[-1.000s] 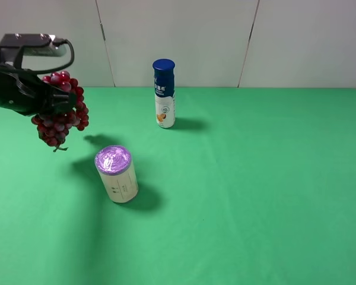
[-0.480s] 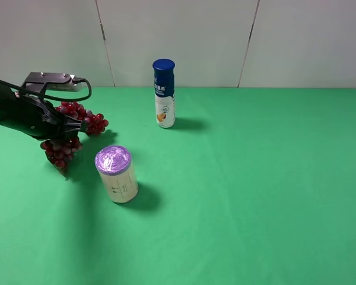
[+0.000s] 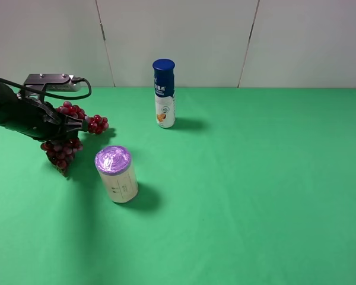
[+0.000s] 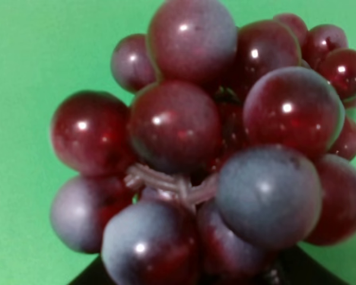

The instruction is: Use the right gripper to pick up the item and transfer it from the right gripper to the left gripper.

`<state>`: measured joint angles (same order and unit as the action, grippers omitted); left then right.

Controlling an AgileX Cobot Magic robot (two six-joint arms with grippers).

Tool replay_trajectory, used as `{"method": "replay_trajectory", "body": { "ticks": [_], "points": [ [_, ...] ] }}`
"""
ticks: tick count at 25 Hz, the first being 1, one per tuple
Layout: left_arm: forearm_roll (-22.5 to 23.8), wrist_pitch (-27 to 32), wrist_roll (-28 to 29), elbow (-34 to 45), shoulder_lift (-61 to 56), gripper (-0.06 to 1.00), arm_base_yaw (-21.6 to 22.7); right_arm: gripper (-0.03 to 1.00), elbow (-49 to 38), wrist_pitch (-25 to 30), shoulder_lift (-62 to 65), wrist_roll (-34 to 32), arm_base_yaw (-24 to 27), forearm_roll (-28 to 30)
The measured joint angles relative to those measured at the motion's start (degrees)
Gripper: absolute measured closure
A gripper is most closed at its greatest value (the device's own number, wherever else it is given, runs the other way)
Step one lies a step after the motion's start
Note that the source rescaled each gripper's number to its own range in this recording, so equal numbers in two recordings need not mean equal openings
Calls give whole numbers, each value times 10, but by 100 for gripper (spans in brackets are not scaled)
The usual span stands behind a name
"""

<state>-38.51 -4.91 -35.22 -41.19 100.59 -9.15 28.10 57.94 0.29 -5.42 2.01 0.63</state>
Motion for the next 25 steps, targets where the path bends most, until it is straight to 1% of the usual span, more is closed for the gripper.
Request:
{"method": "replay_trajectory", "body": {
  "ticks": [1,2,3,5,7,8,10,12,14,20,25],
  "points": [
    [0,0,0,0,0,93,0,-3,0,0,0,0,0,0],
    [0,0,0,0,0,89,0,-3,0,0,0,0,0,0],
    [0,0,0,0,0,79,0,-3,0,0,0,0,0,0],
    [0,0,0,0,0,53,0,-3,0,-1,0,0,0,0],
    [0,0,0,0,0,25,0,-3,0,-1,0,0,0,-1],
    [0,0,0,0,0,14,0,-3,0,-1,0,0,0,-1],
    [0,0,0,0,-2,2,0,-3,0,-1,0,0,0,-1],
    [0,1,0,0,-13,-2,0,-3,0,-1,0,-1,0,-1],
    [0,2,0,0,-33,-4,0,-3,0,-1,0,-1,0,-1],
    [0,40,0,4,-119,-6,0,-3,0,-1,0,-1,0,-1],
    [11,56,0,36,-221,-6,0,-3,0,-1,0,-1,0,-1]
  ]
}}
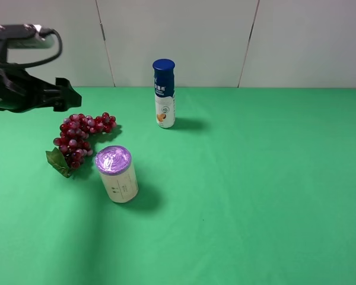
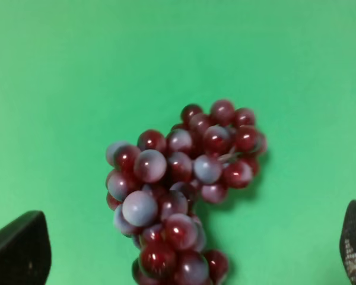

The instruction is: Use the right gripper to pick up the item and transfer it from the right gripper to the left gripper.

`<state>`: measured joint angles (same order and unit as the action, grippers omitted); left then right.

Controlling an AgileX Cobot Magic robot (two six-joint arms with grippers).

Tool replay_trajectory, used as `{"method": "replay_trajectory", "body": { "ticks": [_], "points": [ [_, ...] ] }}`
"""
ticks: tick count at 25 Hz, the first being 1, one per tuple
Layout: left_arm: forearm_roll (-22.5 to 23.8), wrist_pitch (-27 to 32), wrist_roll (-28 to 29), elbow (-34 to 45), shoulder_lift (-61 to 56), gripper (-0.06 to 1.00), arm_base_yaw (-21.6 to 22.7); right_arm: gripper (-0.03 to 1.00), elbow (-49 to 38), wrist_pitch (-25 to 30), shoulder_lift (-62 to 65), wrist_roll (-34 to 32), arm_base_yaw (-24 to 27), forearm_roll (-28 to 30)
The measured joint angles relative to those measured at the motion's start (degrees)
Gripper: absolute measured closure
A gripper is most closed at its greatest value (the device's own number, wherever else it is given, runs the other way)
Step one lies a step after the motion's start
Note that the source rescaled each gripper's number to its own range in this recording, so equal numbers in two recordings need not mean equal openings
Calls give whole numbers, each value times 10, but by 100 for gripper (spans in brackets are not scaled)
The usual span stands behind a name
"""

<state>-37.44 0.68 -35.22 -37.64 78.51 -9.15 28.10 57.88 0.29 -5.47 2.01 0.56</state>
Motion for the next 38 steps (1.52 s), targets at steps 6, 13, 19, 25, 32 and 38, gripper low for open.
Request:
{"method": "replay_trajectory", "body": {
  "ticks": [6,13,19,25,32,38],
  "points": [
    [37,30,34,53,-135,-6,0,-3,0,0,0,0,0,0],
    [170,159,144,63,-270,-6,0,-3,0,1,0,0,0,0],
    [311,258,278,73,-394,-6,0,-3,0,1,0,0,0,0],
    [374,351,346,87,-525,-6,0,-3,0,1,0,0,0,0],
    [374,427,352,96,-596,-6,0,-3,0,1,0,0,0,0],
    [374,466,352,99,-601,-6,0,-3,0,1,0,0,0,0]
  ]
}}
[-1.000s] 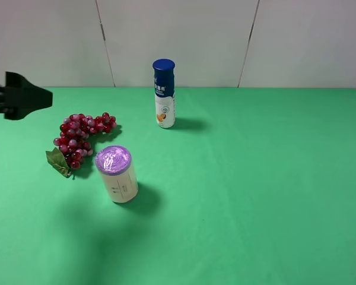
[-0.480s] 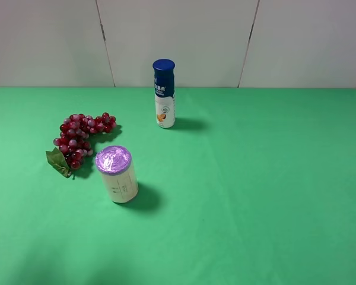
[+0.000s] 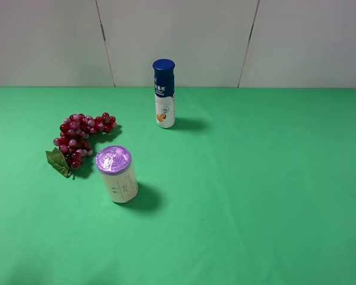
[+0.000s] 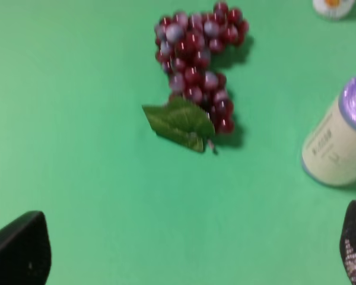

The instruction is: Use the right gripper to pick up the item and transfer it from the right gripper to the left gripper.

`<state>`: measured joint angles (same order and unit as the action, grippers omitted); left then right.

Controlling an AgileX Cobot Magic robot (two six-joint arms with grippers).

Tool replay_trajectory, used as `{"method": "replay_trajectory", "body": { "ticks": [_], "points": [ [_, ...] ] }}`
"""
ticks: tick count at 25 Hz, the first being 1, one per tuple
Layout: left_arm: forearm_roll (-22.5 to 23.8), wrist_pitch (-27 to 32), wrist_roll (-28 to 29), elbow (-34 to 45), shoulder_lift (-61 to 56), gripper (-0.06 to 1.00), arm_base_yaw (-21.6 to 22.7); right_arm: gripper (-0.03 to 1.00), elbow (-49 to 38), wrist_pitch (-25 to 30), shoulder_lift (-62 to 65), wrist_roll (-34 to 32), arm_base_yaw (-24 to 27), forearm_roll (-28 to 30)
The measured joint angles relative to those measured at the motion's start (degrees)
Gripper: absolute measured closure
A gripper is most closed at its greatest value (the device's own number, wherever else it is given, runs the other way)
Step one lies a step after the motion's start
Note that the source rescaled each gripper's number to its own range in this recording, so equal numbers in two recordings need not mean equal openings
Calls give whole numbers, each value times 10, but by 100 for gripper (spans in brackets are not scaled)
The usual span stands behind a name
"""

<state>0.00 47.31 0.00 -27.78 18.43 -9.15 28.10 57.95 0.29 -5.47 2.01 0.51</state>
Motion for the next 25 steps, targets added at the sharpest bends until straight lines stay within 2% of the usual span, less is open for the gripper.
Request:
{"method": "replay_trajectory", "body": {
  "ticks": [6,15,25],
  "points": [
    [-40,9,0,0,0,-6,0,-3,0,-1,0,0,0,0],
    [-39,102,-23,-15,-27,-6,0,-3,0,-1,0,0,0,0],
    [-40,128,-23,-7,-139,-6,0,-3,0,-1,0,0,0,0]
  ]
}}
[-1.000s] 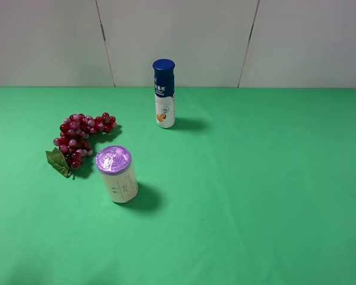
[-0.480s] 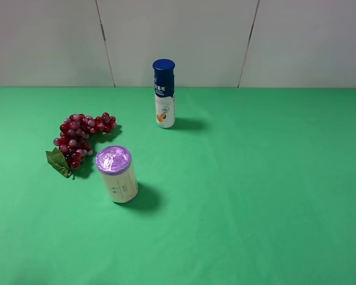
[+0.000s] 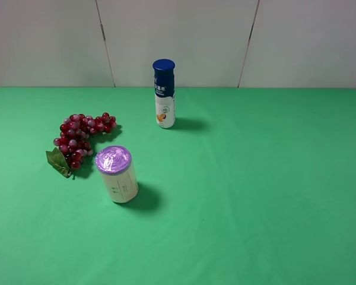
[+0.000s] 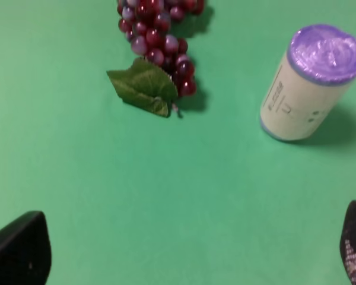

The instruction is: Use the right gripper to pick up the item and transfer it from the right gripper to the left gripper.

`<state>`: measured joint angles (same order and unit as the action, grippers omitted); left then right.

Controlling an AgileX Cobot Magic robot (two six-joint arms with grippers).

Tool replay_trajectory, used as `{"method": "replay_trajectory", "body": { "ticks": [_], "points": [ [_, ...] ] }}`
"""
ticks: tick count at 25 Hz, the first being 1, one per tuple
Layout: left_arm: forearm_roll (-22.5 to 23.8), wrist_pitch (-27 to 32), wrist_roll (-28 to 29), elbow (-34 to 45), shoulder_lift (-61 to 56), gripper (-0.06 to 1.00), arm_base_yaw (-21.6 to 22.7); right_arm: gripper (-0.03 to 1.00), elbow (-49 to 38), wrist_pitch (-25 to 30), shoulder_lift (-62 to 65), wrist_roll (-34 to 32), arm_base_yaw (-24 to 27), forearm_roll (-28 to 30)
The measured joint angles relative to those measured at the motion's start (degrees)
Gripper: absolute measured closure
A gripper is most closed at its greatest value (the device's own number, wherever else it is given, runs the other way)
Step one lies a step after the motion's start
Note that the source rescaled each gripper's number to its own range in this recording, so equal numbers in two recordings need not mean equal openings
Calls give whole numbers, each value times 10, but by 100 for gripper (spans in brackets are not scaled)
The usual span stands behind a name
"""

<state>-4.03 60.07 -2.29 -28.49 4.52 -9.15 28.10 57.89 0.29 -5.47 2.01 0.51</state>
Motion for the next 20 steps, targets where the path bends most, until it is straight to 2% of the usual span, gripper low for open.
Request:
{"method": "replay_trajectory", "body": {
  "ticks": [7,20],
  "points": [
    [0,5,0,3,-44,-6,0,-3,0,0,0,0,0,0],
    [0,5,-5,3,-49,-6,-1,-3,0,1,0,0,0,-5]
  ]
}}
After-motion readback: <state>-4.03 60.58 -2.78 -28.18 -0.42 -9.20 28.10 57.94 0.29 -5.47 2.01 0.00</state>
